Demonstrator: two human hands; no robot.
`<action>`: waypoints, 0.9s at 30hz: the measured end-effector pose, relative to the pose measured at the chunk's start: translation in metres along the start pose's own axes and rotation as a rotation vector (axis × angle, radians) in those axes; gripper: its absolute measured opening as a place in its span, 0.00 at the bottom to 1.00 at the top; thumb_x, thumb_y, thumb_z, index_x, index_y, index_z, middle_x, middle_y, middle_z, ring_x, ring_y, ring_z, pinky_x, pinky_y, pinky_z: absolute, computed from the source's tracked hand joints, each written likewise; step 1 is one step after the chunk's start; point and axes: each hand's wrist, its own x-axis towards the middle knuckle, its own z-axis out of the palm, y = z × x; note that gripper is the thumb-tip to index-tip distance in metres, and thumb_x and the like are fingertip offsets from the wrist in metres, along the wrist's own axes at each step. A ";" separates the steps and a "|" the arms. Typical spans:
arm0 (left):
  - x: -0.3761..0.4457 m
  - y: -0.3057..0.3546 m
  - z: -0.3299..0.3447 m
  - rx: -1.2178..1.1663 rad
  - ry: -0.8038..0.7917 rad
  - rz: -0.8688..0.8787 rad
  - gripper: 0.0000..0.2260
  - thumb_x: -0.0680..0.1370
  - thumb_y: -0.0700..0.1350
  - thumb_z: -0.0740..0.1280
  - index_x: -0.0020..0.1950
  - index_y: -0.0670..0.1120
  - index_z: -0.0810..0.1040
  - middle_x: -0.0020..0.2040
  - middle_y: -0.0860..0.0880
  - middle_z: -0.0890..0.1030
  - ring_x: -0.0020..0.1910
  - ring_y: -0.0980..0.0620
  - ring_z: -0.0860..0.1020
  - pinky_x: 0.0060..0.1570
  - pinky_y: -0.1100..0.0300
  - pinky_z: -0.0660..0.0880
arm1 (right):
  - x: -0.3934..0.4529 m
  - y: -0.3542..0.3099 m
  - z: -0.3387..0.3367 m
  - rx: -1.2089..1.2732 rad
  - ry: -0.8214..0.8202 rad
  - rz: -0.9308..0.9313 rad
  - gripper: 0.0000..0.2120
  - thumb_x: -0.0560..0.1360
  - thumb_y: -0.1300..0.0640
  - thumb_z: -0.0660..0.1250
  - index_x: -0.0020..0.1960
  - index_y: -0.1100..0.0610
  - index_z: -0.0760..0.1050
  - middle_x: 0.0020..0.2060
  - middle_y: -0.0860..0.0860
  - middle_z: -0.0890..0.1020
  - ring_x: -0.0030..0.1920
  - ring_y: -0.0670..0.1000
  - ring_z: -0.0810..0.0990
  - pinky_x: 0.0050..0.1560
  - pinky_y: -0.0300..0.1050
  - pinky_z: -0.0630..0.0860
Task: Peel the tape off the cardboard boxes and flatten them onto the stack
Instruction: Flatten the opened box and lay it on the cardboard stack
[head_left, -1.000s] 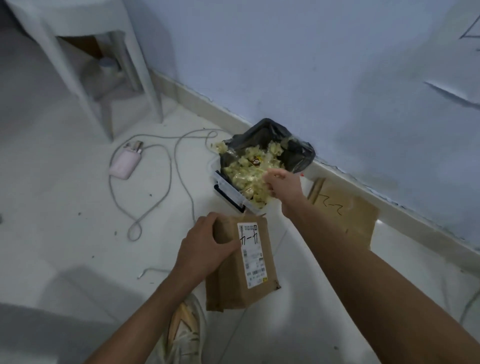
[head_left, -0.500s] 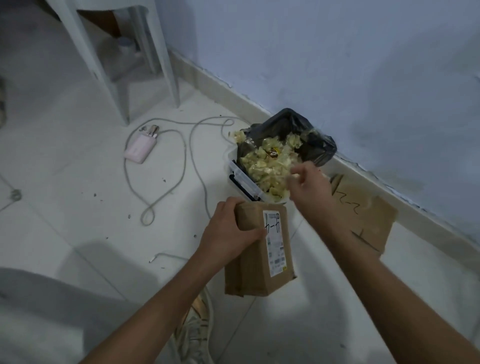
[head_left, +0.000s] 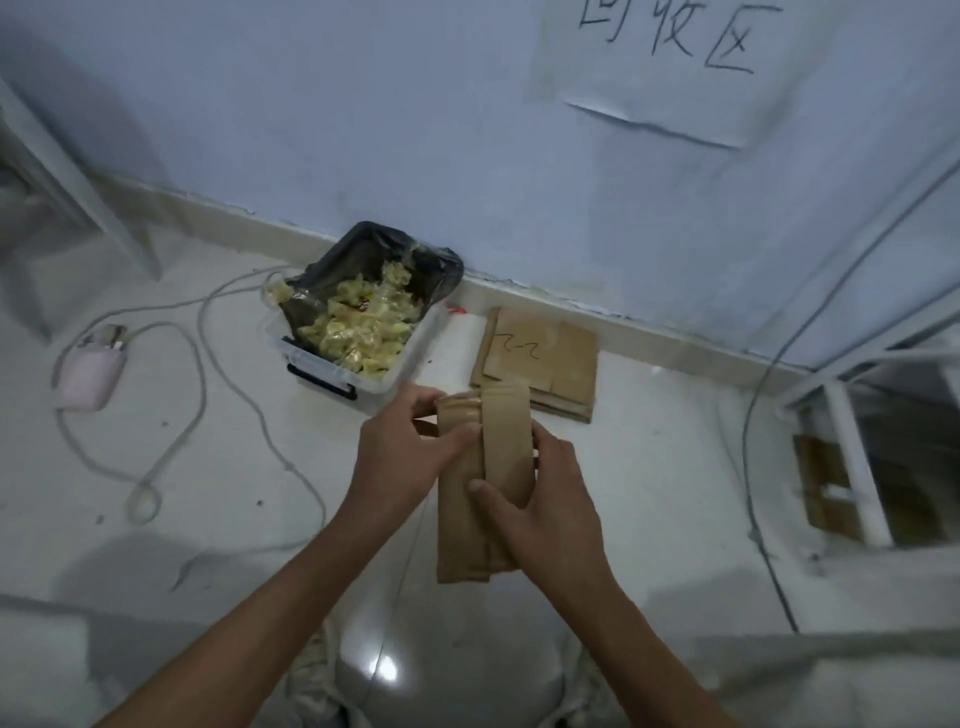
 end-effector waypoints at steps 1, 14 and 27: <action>-0.004 0.001 0.004 0.037 0.001 0.039 0.17 0.71 0.51 0.80 0.56 0.57 0.79 0.49 0.61 0.82 0.49 0.65 0.81 0.45 0.69 0.77 | -0.002 0.000 -0.001 -0.001 0.010 0.011 0.44 0.72 0.30 0.70 0.80 0.43 0.57 0.70 0.42 0.69 0.67 0.46 0.73 0.62 0.51 0.79; -0.020 0.022 0.031 0.310 -0.073 0.057 0.32 0.72 0.60 0.76 0.70 0.57 0.66 0.59 0.56 0.78 0.55 0.53 0.78 0.55 0.53 0.77 | -0.014 0.014 -0.020 0.292 -0.046 0.001 0.17 0.86 0.48 0.49 0.65 0.48 0.74 0.55 0.44 0.80 0.53 0.44 0.79 0.59 0.44 0.77; -0.011 0.026 -0.005 0.092 -0.003 -0.044 0.22 0.85 0.53 0.62 0.45 0.36 0.81 0.40 0.41 0.84 0.39 0.44 0.82 0.40 0.54 0.74 | 0.004 0.009 -0.039 0.306 0.022 0.060 0.14 0.82 0.43 0.52 0.54 0.46 0.74 0.47 0.47 0.83 0.50 0.52 0.84 0.51 0.54 0.83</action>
